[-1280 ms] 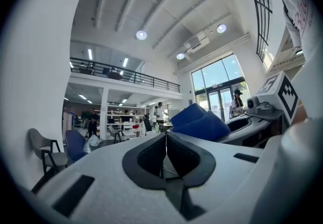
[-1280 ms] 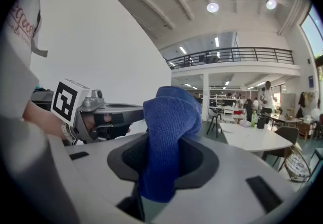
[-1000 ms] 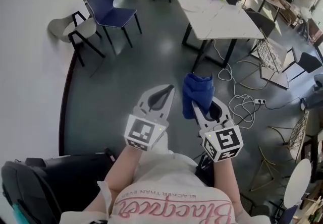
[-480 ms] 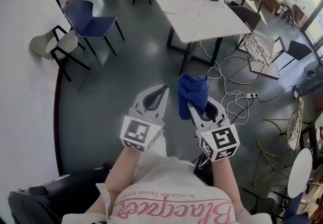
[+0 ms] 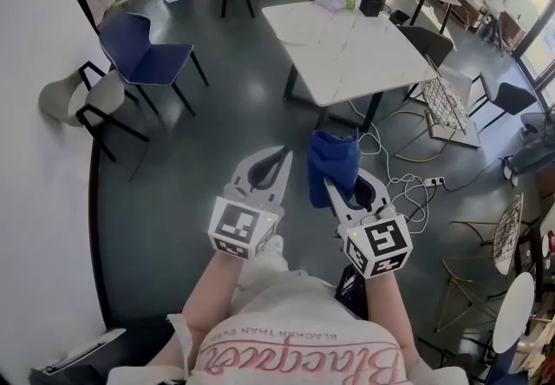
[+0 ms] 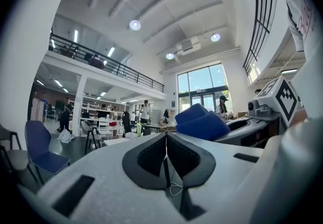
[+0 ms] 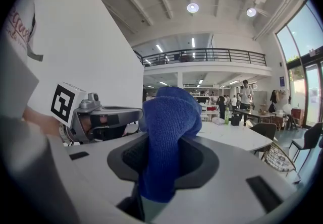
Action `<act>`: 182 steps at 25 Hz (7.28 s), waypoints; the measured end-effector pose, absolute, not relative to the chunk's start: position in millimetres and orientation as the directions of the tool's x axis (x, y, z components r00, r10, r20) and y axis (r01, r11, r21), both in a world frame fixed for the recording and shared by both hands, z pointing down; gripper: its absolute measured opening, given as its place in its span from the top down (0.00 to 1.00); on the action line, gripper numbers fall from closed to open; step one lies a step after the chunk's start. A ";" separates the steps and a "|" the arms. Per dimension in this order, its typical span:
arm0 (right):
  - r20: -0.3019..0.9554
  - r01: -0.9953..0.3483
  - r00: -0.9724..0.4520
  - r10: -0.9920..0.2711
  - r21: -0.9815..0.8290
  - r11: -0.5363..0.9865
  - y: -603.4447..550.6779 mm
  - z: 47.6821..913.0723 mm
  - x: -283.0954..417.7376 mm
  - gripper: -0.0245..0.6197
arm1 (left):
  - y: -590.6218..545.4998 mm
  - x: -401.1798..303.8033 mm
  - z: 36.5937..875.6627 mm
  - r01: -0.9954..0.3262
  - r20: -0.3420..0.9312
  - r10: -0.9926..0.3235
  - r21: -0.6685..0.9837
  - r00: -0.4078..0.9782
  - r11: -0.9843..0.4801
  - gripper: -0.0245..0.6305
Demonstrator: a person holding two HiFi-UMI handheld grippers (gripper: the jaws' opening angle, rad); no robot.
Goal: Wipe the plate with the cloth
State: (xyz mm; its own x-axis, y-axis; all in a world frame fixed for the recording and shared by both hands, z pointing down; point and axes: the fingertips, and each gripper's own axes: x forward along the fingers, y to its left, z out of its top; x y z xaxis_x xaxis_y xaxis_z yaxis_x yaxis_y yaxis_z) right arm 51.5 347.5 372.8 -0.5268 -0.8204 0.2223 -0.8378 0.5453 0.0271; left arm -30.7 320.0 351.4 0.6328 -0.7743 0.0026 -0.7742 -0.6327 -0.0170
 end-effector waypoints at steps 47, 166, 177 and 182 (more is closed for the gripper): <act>0.273 -0.836 -0.532 -0.801 -0.024 0.547 -89.5 392.8 39.0 0.77 | -111.1 -51.0 391.2 -0.757 0.107 -0.754 0.198 0.648 -0.623 0.96; 0.208 -0.913 -0.402 -0.892 -0.018 0.407 -298.9 357.9 117.3 0.77 | -363.2 -32.9 383.3 -0.535 0.007 -0.667 0.604 0.745 -0.591 0.93; 0.114 -0.834 -0.536 -0.836 0.079 0.546 -297.7 313.0 49.4 0.77 | -339.5 -17.1 352.3 -0.555 -0.053 -0.656 0.484 0.753 -0.676 0.93; 0.142 -0.814 -0.546 -0.826 0.142 0.563 -309.5 311.5 17.3 0.77 | -334.0 -17.7 344.7 -0.567 -0.060 -0.658 0.451 0.751 -0.689 0.93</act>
State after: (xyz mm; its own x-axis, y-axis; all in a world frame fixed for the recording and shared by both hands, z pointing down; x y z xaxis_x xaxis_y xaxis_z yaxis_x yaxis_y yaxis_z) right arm 17.3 -309.5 311.5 -0.5459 -0.8257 0.1422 -0.8142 0.5628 0.1425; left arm -17.7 -334.0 344.7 0.7508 -0.6577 -0.0604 -0.5672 -0.6890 0.4511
